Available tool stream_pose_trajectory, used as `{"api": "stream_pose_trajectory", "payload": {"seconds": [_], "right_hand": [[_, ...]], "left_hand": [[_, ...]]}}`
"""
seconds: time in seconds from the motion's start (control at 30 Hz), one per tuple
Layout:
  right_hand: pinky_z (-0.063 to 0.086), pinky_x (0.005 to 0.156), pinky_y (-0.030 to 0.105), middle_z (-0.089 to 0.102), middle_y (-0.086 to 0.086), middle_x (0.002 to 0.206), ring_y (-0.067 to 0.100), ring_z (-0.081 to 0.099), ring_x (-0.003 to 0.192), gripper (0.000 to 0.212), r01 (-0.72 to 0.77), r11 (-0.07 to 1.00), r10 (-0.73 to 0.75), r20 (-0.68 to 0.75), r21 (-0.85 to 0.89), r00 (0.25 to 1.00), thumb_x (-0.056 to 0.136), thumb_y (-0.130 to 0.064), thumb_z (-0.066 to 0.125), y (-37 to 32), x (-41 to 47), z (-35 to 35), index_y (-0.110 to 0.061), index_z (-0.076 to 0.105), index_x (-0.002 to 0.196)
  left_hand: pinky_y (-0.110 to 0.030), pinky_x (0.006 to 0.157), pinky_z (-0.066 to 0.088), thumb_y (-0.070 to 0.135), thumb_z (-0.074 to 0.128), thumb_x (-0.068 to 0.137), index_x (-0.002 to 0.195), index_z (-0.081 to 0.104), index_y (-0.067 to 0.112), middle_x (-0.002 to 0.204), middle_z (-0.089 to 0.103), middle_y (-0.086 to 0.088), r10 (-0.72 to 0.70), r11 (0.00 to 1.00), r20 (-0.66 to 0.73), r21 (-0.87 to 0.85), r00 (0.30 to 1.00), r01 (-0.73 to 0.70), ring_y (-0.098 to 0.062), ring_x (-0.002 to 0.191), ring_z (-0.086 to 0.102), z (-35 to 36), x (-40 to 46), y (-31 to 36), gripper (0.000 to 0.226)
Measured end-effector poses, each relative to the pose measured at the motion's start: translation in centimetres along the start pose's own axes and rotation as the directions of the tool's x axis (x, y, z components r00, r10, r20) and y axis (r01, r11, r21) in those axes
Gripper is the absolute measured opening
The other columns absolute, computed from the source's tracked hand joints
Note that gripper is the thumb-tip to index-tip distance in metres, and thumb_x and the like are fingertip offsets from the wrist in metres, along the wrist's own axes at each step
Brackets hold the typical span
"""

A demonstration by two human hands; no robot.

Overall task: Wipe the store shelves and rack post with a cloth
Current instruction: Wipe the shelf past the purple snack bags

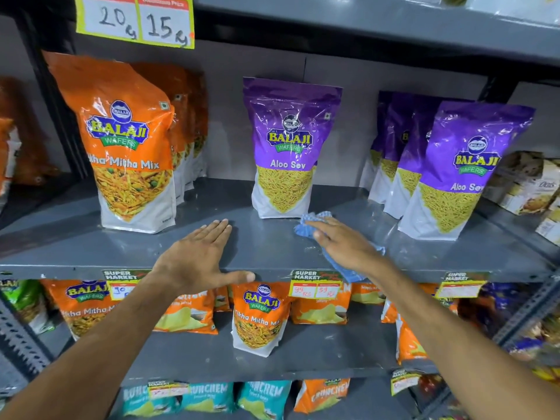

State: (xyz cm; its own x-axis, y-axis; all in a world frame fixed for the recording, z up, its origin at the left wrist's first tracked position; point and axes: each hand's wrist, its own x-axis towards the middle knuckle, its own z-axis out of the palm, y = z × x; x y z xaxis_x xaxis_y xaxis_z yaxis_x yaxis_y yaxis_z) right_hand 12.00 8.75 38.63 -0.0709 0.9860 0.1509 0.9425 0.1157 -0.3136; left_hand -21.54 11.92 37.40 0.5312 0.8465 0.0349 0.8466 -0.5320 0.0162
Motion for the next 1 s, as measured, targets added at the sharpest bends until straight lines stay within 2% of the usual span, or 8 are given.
{"api": "stream_pose_trajectory", "payload": {"seconds": [0.1,0.17,0.27,0.33,0.43,0.53,0.77,1.0], "right_hand": [[0.036,0.118,0.045,0.039,-0.006,0.161,0.016,0.03,0.152,0.041,0.072,0.997,-0.073,-0.042,-0.031,0.996,0.11,-0.037,0.034,-1.6,-3.3,0.5,-0.041,0.041,0.151],[0.037,0.117,0.038,0.047,-0.01,0.156,0.01,0.035,0.149,0.038,0.164,0.986,-0.163,-0.059,0.009,0.985,0.109,-0.033,0.04,-2.5,-5.1,0.5,-0.041,0.049,0.146],[0.038,0.108,0.017,0.06,-0.02,0.141,-0.005,0.047,0.136,0.032,0.208,0.928,-0.214,-0.015,0.309,0.977,0.108,-0.027,0.05,-2.4,-6.5,-0.8,-0.039,0.062,0.135],[0.039,0.105,0.015,0.063,-0.024,0.134,-0.007,0.054,0.128,0.031,0.145,0.897,-0.11,-0.108,0.418,0.988,0.107,-0.025,0.051,-0.7,-6.4,-2.4,-0.037,0.065,0.133],[0.042,0.097,0.029,0.067,-0.021,0.119,0.009,0.06,0.117,0.032,-0.045,0.972,0.098,-0.226,0.23,0.969,0.109,-0.026,0.046,3.4,-5.0,-3.4,-0.033,0.06,0.136],[0.035,0.111,0.033,0.054,-0.005,0.15,0.017,0.044,0.141,0.039,-0.2,0.979,0.193,-0.146,-0.031,0.97,0.109,-0.039,0.037,4.5,-3.3,-2.4,-0.034,0.052,0.144],[0.029,0.118,0.036,0.039,-0.005,0.162,0.017,0.028,0.153,0.044,-0.05,0.998,0.045,-0.097,-0.049,0.994,0.109,-0.042,0.031,-4.9,-3.4,0.8,-0.04,0.04,0.152],[0.047,0.105,0.038,0.057,-0.012,0.147,0.01,0.045,0.142,0.036,0.196,0.98,-0.199,-0.148,-0.032,0.969,0.106,-0.041,0.044,-8.8,-7.8,2.2,-0.043,0.052,0.141]], "left_hand": [[-0.035,0.131,0.003,0.108,0.018,0.067,0.166,-0.004,0.018,0.175,-0.006,0.002,-0.001,1.0,0.002,-0.005,1.0,0.001,-0.014,0.162,-0.003,-0.1,0.0,0.0,0.135],[-0.034,0.131,0.003,0.108,0.017,0.066,0.166,-0.003,0.018,0.175,-0.005,0.002,0.001,1.0,-0.01,-0.016,1.0,-0.001,-0.014,0.162,-0.002,-0.1,-0.2,0.1,0.136],[-0.033,0.131,0.002,0.109,0.014,0.063,0.166,-0.004,0.018,0.175,-0.005,0.002,0.004,1.0,-0.015,-0.022,1.0,-0.005,-0.014,0.162,-0.002,-0.1,-0.3,0.2,0.138],[-0.035,0.132,0.003,0.11,0.012,0.061,0.166,-0.004,0.019,0.175,-0.006,0.002,-0.001,1.0,-0.013,-0.021,1.0,0.0,-0.014,0.161,-0.003,-0.2,-0.3,0.2,0.14],[-0.037,0.133,0.006,0.111,0.011,0.061,0.166,-0.005,0.02,0.175,-0.006,0.002,0.0,1.0,-0.003,-0.016,1.0,0.0,-0.014,0.162,-0.003,-0.1,-0.1,0.1,0.14],[-0.038,0.133,0.007,0.11,0.012,0.063,0.166,-0.006,0.02,0.175,-0.007,0.002,0.002,1.0,-0.003,-0.001,1.0,-0.002,-0.015,0.162,-0.002,0.0,0.1,0.0,0.138],[-0.036,0.132,0.005,0.11,0.014,0.063,0.166,-0.007,0.021,0.175,-0.008,0.002,0.002,1.0,0.004,-0.015,1.0,-0.001,-0.015,0.162,-0.003,-0.1,0.1,-0.1,0.138],[-0.03,0.128,0.0,0.109,0.013,0.063,0.166,-0.006,0.017,0.175,-0.007,0.0,0.01,1.0,-0.022,-0.012,1.0,-0.01,-0.014,0.162,-0.002,-0.1,-0.3,0.2,0.139]]}}
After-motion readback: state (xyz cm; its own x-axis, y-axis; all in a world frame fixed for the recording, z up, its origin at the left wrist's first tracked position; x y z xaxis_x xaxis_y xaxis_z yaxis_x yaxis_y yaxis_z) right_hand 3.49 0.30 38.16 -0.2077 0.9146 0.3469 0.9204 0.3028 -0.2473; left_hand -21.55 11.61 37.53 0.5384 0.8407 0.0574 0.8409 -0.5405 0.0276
